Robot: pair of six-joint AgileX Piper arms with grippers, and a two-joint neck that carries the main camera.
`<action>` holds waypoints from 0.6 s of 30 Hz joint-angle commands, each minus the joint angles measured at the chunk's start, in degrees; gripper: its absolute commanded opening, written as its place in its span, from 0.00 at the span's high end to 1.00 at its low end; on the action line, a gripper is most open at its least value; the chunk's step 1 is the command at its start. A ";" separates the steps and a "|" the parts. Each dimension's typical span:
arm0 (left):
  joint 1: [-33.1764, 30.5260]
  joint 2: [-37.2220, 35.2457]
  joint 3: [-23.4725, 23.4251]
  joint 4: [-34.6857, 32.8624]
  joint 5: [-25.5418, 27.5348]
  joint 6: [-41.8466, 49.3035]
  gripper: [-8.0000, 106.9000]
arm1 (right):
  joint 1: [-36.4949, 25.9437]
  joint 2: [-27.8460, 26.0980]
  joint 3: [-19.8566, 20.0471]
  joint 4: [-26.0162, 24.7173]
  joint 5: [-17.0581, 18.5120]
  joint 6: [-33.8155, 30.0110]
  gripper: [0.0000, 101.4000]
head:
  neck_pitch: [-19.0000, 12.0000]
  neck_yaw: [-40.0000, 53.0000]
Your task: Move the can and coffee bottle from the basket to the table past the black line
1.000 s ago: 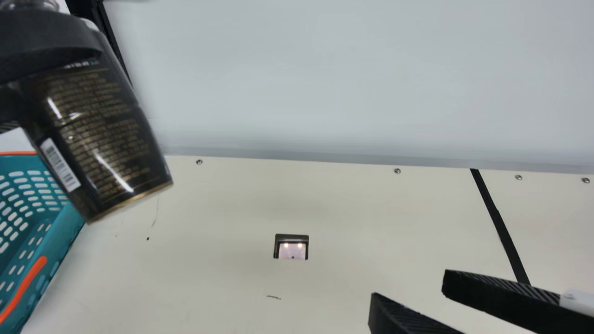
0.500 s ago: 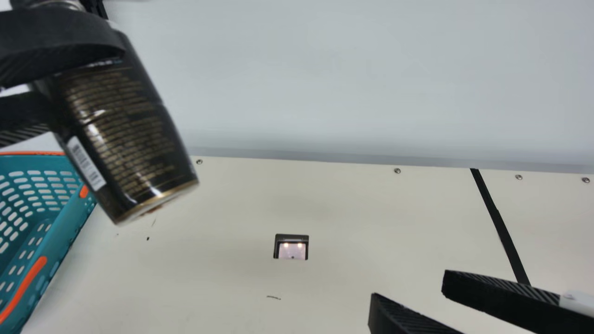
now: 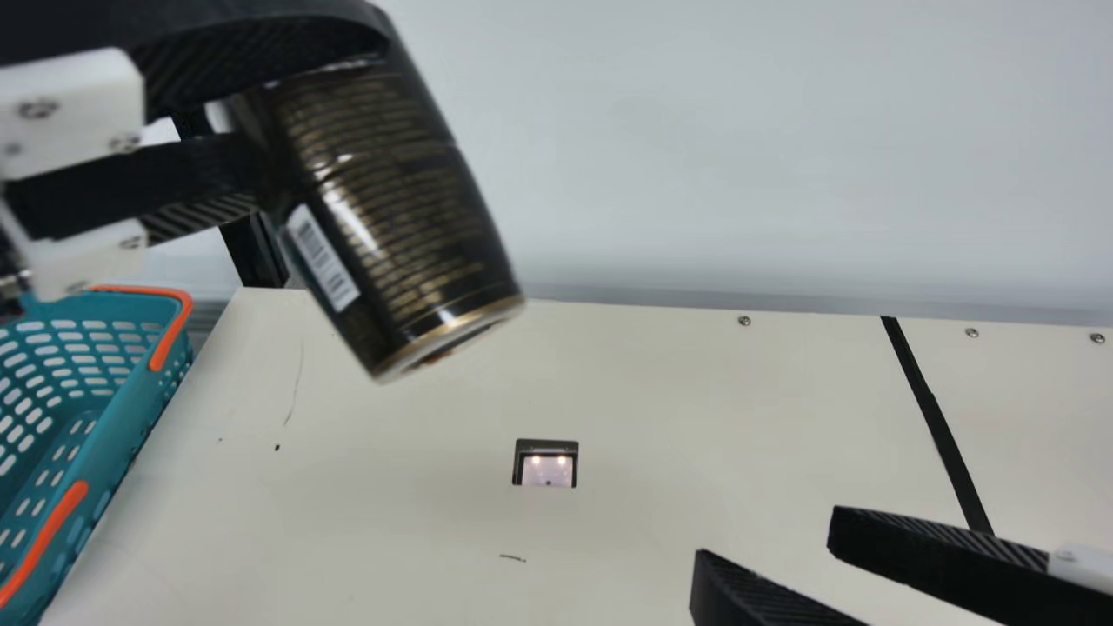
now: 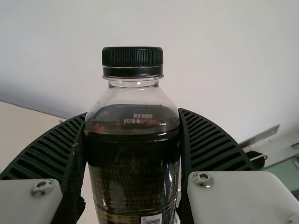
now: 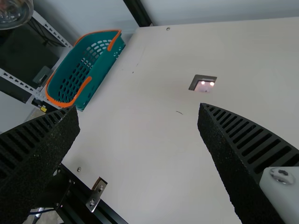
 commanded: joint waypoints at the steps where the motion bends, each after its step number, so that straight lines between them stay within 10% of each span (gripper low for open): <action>1: -3.61 0.81 -0.52 2.24 -1.70 -2.47 0.84 | 0.00 0.00 0.00 0.00 0.00 0.00 0.00 | -0.17 -0.57; 18: -20.95 5.28 -6.08 16.85 -8.50 -16.52 0.84 | 0.00 0.00 0.00 0.00 0.00 0.00 0.00 | -0.17 -0.57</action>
